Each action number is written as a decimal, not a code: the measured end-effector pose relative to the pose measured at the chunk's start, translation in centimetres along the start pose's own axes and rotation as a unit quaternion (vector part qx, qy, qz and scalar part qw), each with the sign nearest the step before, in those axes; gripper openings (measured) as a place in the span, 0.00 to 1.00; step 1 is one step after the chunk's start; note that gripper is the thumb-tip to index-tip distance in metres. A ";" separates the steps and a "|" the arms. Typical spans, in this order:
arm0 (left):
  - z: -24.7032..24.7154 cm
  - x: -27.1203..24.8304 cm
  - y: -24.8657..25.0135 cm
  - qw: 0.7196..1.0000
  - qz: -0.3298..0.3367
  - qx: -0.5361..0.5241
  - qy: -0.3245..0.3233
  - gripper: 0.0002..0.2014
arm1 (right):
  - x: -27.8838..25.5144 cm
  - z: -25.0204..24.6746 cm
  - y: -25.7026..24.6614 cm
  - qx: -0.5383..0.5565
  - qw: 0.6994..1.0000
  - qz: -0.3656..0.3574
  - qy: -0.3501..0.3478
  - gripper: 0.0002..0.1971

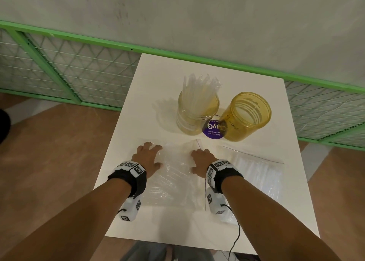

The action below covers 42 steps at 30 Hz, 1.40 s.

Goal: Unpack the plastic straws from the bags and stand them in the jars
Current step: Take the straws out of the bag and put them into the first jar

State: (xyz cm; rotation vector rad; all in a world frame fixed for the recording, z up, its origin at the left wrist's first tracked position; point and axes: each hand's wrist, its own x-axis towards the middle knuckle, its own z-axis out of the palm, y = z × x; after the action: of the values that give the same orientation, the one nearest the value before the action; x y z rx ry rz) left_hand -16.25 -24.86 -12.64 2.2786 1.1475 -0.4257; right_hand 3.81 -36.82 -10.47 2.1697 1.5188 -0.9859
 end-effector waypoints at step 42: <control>-0.7 0.7 14.9 0.983 0.177 0.042 0.029 0.34 | -7.2 -9.8 6.3 -0.212 0.973 -0.031 0.079 0.18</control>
State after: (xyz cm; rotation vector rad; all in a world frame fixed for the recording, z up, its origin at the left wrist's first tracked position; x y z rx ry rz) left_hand -3.73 -31.21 -7.51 2.5173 0.7372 -0.2744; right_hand 11.63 -38.36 0.73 1.9369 1.6944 -0.4528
